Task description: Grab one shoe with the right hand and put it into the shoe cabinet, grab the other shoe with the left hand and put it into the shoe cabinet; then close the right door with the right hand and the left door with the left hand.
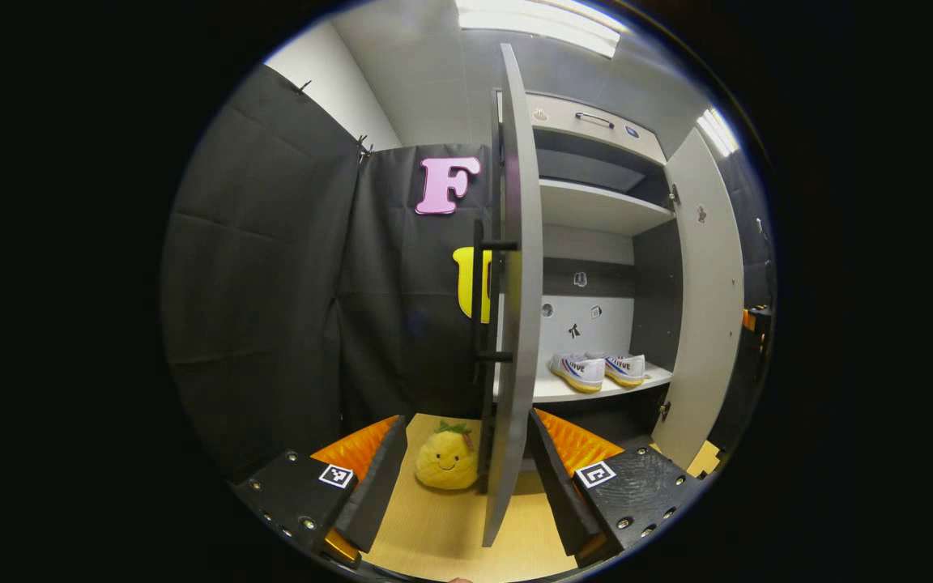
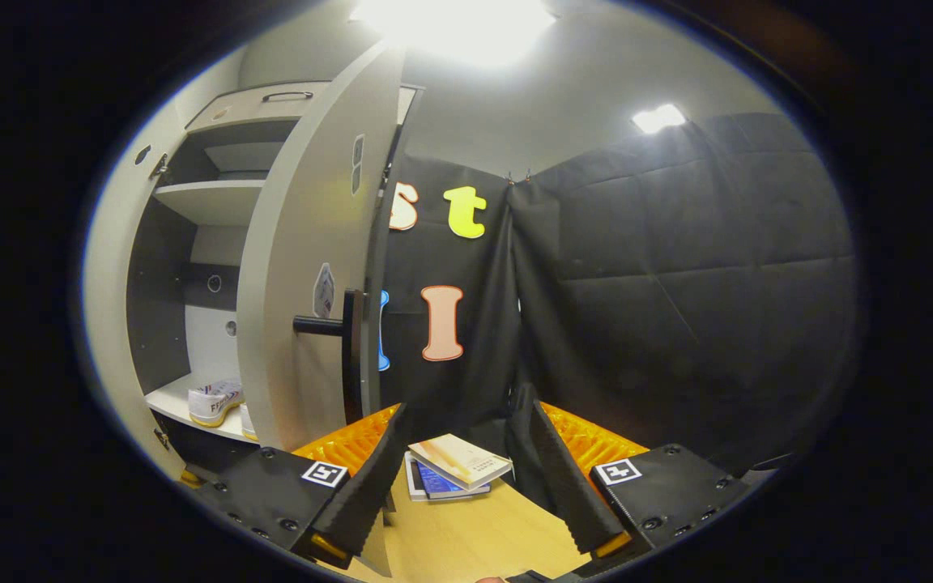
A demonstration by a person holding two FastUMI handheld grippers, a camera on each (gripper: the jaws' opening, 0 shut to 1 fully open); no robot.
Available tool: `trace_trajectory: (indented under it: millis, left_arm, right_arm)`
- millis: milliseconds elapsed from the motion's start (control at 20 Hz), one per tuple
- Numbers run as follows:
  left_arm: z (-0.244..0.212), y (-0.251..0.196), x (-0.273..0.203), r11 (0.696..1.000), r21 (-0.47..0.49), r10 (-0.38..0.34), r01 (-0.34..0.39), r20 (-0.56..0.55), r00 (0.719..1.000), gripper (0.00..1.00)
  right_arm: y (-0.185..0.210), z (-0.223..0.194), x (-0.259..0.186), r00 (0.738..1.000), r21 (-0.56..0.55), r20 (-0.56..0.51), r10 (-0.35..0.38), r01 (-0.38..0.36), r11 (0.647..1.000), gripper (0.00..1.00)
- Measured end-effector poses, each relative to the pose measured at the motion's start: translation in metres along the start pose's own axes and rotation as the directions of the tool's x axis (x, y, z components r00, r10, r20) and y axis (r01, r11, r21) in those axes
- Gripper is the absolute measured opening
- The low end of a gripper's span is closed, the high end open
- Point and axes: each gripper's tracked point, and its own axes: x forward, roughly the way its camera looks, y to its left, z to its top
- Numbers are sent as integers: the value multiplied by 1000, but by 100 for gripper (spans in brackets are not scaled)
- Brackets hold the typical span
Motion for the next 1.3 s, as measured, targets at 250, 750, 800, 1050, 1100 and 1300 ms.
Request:
trace_trajectory:
  millis: [250,750,800,1050,1100,1300]
  left_arm:
    - [-3,9,0,1000,-23,9,-9,-12,1000,80]
    - [21,57,16,992,-51,111,-111,-2,994,80]
    - [28,62,20,990,-54,130,-129,9,992,80]
    - [60,75,48,985,-90,157,-150,75,985,80]
    - [62,69,52,987,-97,134,-126,79,988,80]
    - [66,54,56,994,-64,97,-90,106,990,79]
  right_arm:
    - [36,3,-5,996,9,5,85,-85,996,95]
    - [119,-8,-17,950,0,-2,311,-311,950,97]
    - [120,-12,-19,948,-2,-9,318,-318,948,96]
    - [113,-40,-22,946,6,-71,317,-317,948,96]
    - [111,-44,-23,946,10,-80,314,-315,949,97]
    - [99,-51,-25,948,9,-85,307,-308,951,98]
